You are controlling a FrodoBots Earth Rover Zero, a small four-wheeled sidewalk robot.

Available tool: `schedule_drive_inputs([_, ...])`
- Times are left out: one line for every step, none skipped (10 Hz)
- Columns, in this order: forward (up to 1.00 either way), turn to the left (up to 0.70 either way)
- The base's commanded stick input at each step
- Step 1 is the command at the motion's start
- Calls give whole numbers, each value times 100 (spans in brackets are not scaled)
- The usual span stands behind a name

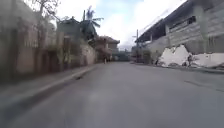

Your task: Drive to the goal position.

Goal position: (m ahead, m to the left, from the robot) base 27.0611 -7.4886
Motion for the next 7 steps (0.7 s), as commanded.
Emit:
schedule_drive_inputs([100, 0])
schedule_drive_inputs([100, 0])
schedule_drive_inputs([100, 0])
schedule_drive_inputs([100, 0])
schedule_drive_inputs([100, 0])
schedule_drive_inputs([100, 0])
schedule_drive_inputs([100, 0])
